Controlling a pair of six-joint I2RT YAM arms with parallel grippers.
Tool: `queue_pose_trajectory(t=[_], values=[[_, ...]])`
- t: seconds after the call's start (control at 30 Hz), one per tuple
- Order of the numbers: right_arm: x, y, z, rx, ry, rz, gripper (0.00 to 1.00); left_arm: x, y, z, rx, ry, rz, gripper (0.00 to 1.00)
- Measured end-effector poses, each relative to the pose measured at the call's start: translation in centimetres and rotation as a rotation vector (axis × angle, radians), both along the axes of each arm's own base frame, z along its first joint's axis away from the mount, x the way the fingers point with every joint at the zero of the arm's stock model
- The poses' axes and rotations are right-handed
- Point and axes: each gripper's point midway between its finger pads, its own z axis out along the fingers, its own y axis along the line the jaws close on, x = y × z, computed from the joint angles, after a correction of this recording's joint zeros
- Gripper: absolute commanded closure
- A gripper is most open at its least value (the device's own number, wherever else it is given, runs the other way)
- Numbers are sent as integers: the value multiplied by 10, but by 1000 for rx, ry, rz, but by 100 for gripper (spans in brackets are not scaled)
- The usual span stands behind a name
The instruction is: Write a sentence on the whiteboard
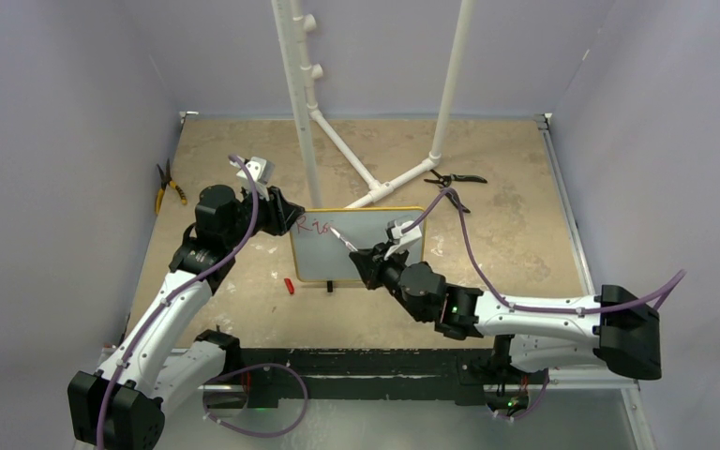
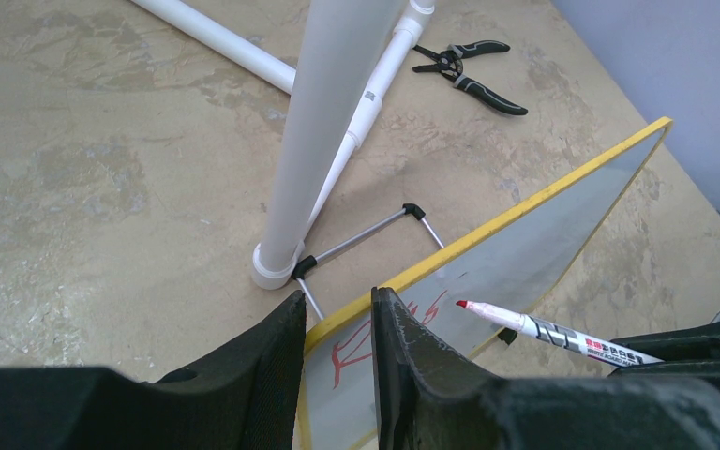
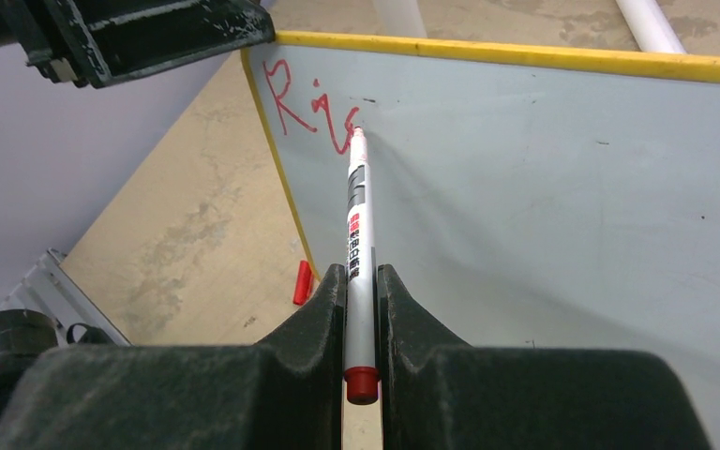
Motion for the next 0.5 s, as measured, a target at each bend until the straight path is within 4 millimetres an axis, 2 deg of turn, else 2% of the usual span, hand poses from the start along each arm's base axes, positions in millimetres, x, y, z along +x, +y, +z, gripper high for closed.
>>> queue_pose_trajectory(t=[0.3, 0.5], values=[[2, -1, -15, -46, 15, -20, 100, 0, 0, 0, 0, 0, 1, 71], [2, -2, -17, -44, 26, -25, 100, 0, 0, 0, 0, 0, 0, 71]])
